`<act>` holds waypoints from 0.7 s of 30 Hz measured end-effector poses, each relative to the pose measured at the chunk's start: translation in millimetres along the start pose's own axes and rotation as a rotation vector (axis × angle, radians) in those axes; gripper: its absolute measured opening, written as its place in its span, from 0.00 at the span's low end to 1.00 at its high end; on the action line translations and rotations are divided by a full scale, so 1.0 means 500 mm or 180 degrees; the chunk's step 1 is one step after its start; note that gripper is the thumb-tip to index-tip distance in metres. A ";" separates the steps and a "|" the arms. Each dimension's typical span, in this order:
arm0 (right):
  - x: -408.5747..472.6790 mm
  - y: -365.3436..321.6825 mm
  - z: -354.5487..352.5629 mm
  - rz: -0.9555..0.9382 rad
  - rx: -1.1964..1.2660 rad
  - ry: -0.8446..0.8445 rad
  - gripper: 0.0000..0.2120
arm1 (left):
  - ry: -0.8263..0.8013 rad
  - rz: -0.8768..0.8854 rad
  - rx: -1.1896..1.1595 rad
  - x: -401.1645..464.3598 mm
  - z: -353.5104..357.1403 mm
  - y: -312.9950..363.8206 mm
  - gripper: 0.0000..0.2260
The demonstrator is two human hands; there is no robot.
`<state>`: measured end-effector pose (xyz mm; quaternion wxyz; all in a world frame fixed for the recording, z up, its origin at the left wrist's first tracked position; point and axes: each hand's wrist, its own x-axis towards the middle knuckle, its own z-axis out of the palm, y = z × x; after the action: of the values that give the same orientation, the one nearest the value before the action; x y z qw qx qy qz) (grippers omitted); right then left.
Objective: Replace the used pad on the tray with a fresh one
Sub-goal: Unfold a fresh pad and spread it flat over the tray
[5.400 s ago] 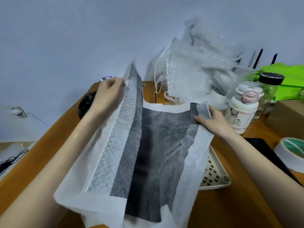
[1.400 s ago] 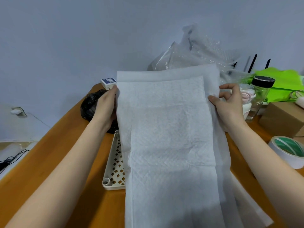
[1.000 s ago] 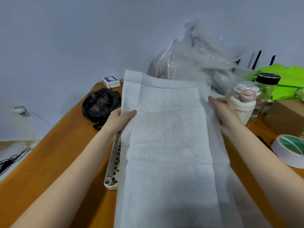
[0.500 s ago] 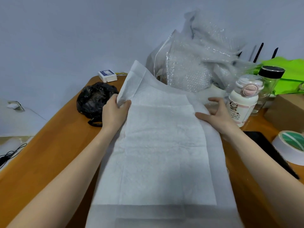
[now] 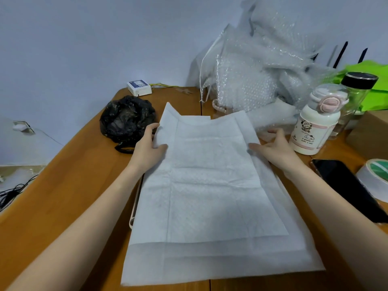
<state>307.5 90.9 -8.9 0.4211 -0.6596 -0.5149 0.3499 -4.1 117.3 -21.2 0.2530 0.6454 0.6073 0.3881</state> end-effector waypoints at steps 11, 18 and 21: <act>-0.039 0.002 -0.001 -0.0777 -0.1440 0.0144 0.24 | 0.0149 0.0937 0.1017 -0.047 -0.015 0.008 0.18; -0.121 -0.039 0.011 -0.1650 -0.1481 -0.0024 0.15 | -0.0679 0.1595 0.0885 -0.160 -0.026 0.118 0.17; -0.158 -0.056 0.016 -0.1977 -0.1410 -0.0124 0.13 | -0.1360 0.1708 0.0989 -0.234 -0.032 0.164 0.22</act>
<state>271.9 18.8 15.6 0.3445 -0.5405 -0.7613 0.0983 35.6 -10.8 30.8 0.1623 0.8786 0.4019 0.2004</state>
